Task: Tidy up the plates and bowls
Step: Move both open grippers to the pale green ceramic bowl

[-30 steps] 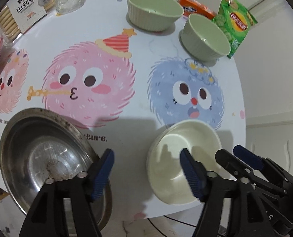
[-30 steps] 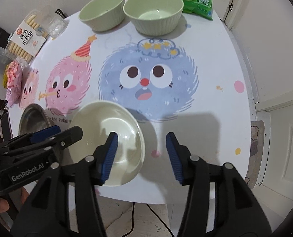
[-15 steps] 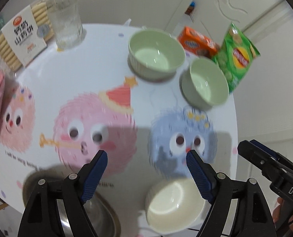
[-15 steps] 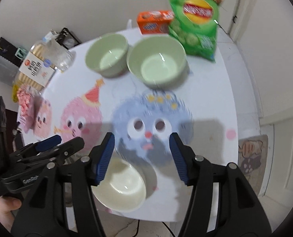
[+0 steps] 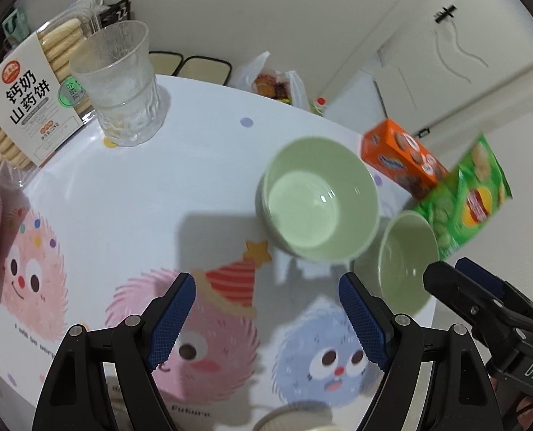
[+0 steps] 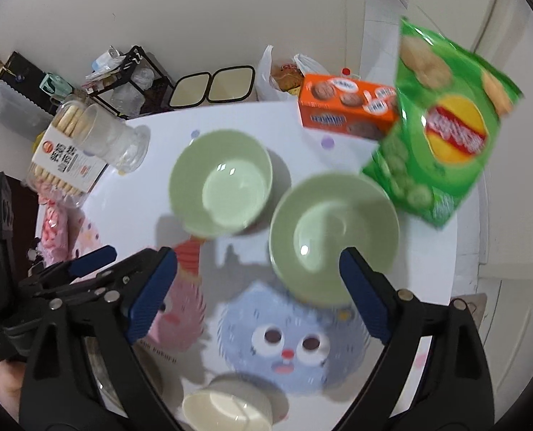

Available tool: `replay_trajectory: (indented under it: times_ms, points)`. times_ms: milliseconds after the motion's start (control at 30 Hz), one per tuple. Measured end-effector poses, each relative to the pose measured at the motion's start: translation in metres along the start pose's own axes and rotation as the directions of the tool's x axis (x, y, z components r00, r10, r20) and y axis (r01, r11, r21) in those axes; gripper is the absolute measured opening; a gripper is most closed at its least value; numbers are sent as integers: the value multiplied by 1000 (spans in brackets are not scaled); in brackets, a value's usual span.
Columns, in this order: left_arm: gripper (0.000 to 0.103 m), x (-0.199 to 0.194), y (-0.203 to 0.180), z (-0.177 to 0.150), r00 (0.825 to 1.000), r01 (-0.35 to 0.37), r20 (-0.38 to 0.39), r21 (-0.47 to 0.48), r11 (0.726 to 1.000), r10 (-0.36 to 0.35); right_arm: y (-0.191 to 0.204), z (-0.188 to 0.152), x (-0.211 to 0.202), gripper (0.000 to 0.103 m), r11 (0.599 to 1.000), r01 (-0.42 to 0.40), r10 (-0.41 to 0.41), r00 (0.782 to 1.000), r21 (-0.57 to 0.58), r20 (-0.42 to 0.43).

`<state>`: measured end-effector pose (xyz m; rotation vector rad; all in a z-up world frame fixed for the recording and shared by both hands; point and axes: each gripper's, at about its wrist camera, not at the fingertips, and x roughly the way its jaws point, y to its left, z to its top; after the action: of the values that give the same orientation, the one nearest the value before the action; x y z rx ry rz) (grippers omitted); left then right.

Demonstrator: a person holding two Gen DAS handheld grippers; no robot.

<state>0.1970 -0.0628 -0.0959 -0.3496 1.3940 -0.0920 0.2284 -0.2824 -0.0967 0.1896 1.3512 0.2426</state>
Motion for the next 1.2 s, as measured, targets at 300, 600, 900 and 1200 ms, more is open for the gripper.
replay_trajectory:
  times_ms: [300, 600, 900, 1200]
  points:
    - [84, 27, 12, 28, 999, -6, -41, -85, 996, 3, 2, 46, 36, 92, 999, 2, -4, 999, -47, -36]
    - [84, 47, 15, 42, 998, -5, -56, -116, 993, -2, 6, 68, 66, 91, 997, -15, 9, 997, -82, -82]
    - [81, 58, 16, 44, 998, 11, -62, -119, 993, -19, 6, 74, 83, 60, 998, 1, -8, 994, -65, -111]
    - [59, 65, 17, 46, 996, 36, -71, -144, 989, -46, 4, 74, 94, 43, 998, 14, -22, 991, -65, -135]
